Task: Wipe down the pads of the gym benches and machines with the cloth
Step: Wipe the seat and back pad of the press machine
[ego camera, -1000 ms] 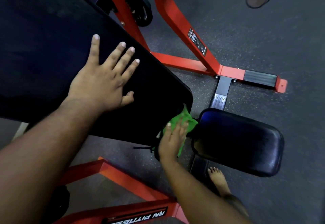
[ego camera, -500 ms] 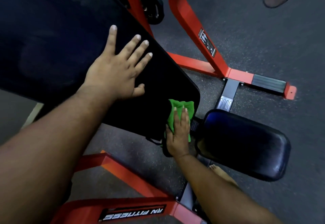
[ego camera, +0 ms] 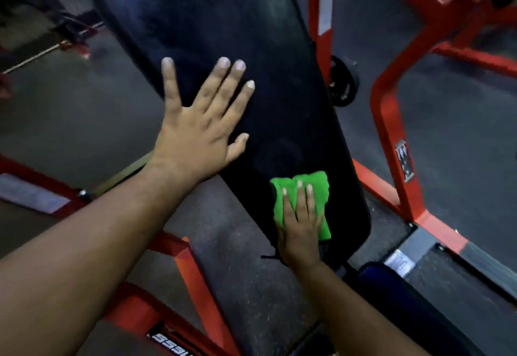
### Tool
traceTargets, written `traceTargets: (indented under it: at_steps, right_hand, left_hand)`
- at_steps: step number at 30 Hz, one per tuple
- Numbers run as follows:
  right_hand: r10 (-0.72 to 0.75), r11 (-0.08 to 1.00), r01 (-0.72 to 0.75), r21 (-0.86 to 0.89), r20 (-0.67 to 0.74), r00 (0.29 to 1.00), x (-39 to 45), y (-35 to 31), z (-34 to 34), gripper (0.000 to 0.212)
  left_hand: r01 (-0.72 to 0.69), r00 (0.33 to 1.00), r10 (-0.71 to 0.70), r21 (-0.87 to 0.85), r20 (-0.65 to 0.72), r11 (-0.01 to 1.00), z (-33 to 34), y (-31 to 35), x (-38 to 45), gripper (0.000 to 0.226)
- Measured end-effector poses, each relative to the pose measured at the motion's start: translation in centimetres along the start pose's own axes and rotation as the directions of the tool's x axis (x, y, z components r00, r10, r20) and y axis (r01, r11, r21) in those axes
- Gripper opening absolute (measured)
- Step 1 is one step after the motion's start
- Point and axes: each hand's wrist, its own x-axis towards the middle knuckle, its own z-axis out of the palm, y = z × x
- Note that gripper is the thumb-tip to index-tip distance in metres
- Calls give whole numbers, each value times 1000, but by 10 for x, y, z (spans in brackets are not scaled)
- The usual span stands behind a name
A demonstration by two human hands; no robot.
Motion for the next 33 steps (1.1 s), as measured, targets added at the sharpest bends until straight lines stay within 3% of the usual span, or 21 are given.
traceTargets:
  at_steps: [3,6,11,17,24,28,31,33]
  right_hand:
    - [-94,995,93,-48,-18,995,85,-53,-30,79]
    - [-109,991,109,-82,-1,994,111,-64,-42,68]
    - [-277,941,293,-168,113,954,53,-8,-36,87]
    - [-295,944,297,-142,31,955,135,-76,-53,84]
    - [-475,858,453,-243,-34,880,273,-184,-102,69]
    - [-573,799,552,-238,-28,819,285,-184,-110,66]
    - [-686,703,657,-272,-14,728,314,-202,-124,67]
    - [-727,661,689,-297,-25,686,333,-195,-128,65]
  left_hand:
    - [187,982,-187,-67,7,980,-4,-31,-19,83]
    - [275,962,-273,-87,28,958,2,-42,-26,89]
    - [307,952,-302,-158,55,938,5,-45,-28,92]
    - [375,927,-364,-179,92,910,0,-61,-44,82]
    - [546,838,-525,-247,151,801,-18,-82,-17,85]
    - [590,807,-557,-321,197,741,-20,-86,-6,95]
    - [664,744,-605,-407,282,627,-24,-92,4,110]
    - [662,746,-605,-400,278,633,-25,-97,6,113]
